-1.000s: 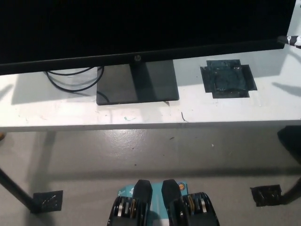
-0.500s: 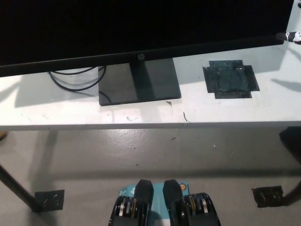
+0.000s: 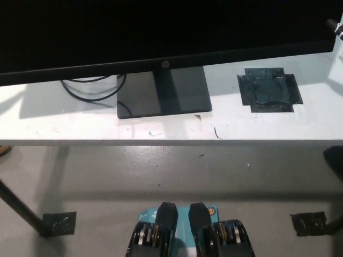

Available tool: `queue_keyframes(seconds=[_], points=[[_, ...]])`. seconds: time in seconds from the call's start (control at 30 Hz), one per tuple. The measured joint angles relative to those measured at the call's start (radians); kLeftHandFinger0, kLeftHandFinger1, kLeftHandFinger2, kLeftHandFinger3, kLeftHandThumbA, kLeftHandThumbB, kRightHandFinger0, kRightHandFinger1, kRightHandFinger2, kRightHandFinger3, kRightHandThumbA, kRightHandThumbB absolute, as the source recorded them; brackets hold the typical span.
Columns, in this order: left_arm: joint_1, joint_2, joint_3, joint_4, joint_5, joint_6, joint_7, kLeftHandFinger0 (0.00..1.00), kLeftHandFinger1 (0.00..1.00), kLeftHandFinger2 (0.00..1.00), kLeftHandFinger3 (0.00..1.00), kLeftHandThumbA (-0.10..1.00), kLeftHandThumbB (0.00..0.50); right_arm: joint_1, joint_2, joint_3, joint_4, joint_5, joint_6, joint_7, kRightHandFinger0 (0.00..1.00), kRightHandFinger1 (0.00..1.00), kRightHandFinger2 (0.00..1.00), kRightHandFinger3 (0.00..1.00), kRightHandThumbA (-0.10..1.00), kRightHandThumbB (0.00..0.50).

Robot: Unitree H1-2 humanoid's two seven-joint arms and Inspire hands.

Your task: The monitor is placed at the center of the table and the robot uses both its hand to grab the left and right sides of the monitor to tilt the angle of the monitor downwards

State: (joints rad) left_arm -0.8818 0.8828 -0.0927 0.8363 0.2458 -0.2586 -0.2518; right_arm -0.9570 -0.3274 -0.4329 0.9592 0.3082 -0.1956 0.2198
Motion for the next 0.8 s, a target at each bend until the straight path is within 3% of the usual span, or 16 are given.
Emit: queue_keyframes(seconds=[0.07, 0.1, 0.13, 0.2, 0.23, 0.4, 0.53, 0.8], points=[[-0.002, -0.002, -0.001, 0.002, 0.001, -0.002, 0.000, 1.00, 1.00, 1.00, 1.00, 1.00, 0.432, -0.001, 0.000, -0.009, 0.004, 0.014, 0.000, 0.003, 1.00, 1.00, 1.00, 1.00, 1.00, 0.430], [-0.004, -0.003, -0.002, 0.006, 0.002, -0.004, 0.000, 1.00, 1.00, 1.00, 1.00, 1.00, 0.441, -0.002, -0.001, -0.010, 0.006, 0.021, 0.002, 0.007, 1.00, 1.00, 1.00, 1.00, 1.00, 0.463], [-0.007, -0.003, -0.004, 0.009, 0.003, -0.005, 0.000, 1.00, 1.00, 1.00, 1.00, 1.00, 0.443, -0.002, -0.002, -0.012, 0.008, 0.029, 0.003, 0.011, 1.00, 1.00, 1.00, 1.00, 1.00, 0.438], [-0.014, -0.004, -0.007, 0.018, 0.005, -0.006, 0.000, 1.00, 1.00, 1.00, 1.00, 1.00, 0.441, -0.003, -0.005, -0.011, 0.013, 0.047, 0.014, 0.038, 1.00, 1.00, 1.00, 1.00, 0.99, 0.473], [-0.014, -0.004, -0.007, 0.018, 0.006, -0.006, 0.000, 1.00, 1.00, 1.00, 1.00, 1.00, 0.441, -0.004, -0.008, -0.009, 0.018, 0.049, 0.014, 0.046, 1.00, 1.00, 1.00, 1.00, 0.90, 0.496], [-0.014, -0.010, -0.008, 0.031, 0.007, -0.006, 0.000, 1.00, 1.00, 1.00, 1.00, 1.00, 0.422, -0.004, -0.034, 0.012, 0.049, 0.067, 0.049, 0.150, 1.00, 1.00, 1.00, 1.00, 0.77, 0.500], [-0.014, -0.015, -0.010, 0.036, 0.008, -0.006, 0.000, 1.00, 1.00, 1.00, 1.00, 1.00, 0.377, -0.005, -0.058, 0.048, 0.049, 0.073, 0.089, 0.217, 1.00, 1.00, 1.00, 1.00, 0.49, 0.500], [-0.017, -0.019, -0.010, 0.050, 0.005, -0.007, 0.000, 1.00, 1.00, 1.00, 1.00, 0.98, 0.388, -0.016, -0.113, 0.126, 0.052, 0.079, 0.223, 0.364, 1.00, 1.00, 1.00, 1.00, 0.46, 0.500]])
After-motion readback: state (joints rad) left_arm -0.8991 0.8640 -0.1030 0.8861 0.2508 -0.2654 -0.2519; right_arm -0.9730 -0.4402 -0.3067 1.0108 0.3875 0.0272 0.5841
